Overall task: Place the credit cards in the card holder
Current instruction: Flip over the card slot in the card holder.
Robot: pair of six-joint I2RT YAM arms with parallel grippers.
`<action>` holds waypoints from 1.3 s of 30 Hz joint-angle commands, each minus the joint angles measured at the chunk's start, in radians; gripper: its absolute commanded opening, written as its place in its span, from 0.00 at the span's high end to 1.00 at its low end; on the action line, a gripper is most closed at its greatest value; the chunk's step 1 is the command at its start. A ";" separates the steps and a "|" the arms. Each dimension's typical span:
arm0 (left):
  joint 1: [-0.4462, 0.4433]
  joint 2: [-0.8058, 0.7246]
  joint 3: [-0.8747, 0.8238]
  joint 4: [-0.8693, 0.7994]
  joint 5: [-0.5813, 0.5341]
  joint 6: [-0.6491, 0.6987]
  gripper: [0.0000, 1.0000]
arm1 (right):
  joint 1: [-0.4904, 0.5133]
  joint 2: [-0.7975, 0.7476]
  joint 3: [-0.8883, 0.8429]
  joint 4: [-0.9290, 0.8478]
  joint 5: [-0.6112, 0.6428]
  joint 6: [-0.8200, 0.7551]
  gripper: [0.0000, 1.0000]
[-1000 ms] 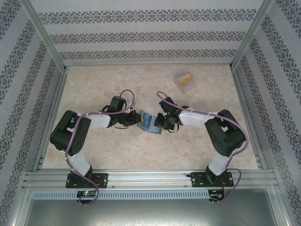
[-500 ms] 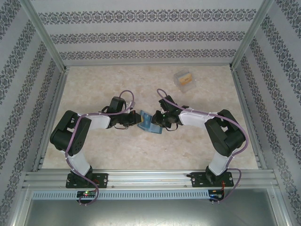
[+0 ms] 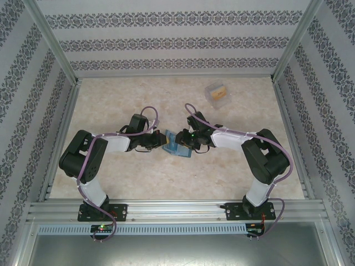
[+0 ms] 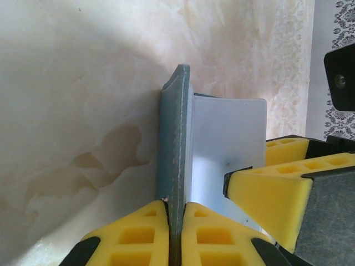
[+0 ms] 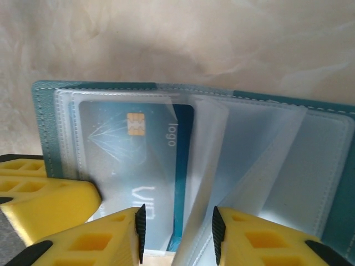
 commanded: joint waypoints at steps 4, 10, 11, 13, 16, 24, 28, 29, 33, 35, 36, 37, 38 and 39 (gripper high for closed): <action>0.002 0.018 -0.017 0.035 0.021 -0.021 0.89 | 0.010 -0.013 0.010 0.032 -0.035 -0.013 0.61; 0.009 0.022 -0.030 0.083 0.035 -0.048 0.84 | 0.010 0.010 0.024 0.040 -0.040 -0.017 0.60; 0.011 0.023 -0.033 0.090 0.035 -0.053 0.84 | 0.010 0.014 0.026 0.048 -0.044 -0.015 0.59; 0.012 0.027 -0.034 0.101 0.038 -0.059 0.84 | 0.010 0.018 0.027 0.062 -0.055 -0.008 0.57; 0.012 0.030 -0.037 0.112 0.042 -0.066 0.84 | 0.012 0.019 0.034 0.079 -0.068 -0.004 0.53; 0.046 0.023 -0.064 0.169 0.065 -0.103 0.79 | 0.013 0.046 0.056 0.094 -0.089 -0.005 0.48; 0.071 0.013 -0.075 0.179 0.078 -0.108 0.74 | 0.013 0.069 0.063 0.094 -0.086 -0.008 0.48; 0.077 0.011 -0.079 0.183 0.083 -0.111 0.72 | 0.013 0.074 0.064 0.094 -0.086 -0.009 0.47; 0.101 0.009 -0.092 0.211 0.102 -0.124 0.59 | 0.014 0.094 0.069 0.093 -0.083 -0.013 0.47; 0.109 0.009 -0.102 0.241 0.115 -0.139 0.56 | 0.014 0.106 0.072 0.092 -0.083 -0.014 0.47; 0.113 0.009 -0.107 0.254 0.118 -0.141 0.56 | 0.016 0.109 0.073 0.092 -0.084 -0.014 0.47; 0.113 0.010 -0.107 0.255 0.119 -0.139 0.55 | 0.018 0.113 0.073 0.096 -0.088 -0.015 0.47; 0.113 0.012 -0.105 0.253 0.121 -0.135 0.55 | 0.018 0.116 0.075 0.098 -0.091 -0.016 0.46; 0.112 0.016 -0.102 0.252 0.123 -0.132 0.55 | 0.020 0.116 0.075 0.104 -0.095 -0.016 0.45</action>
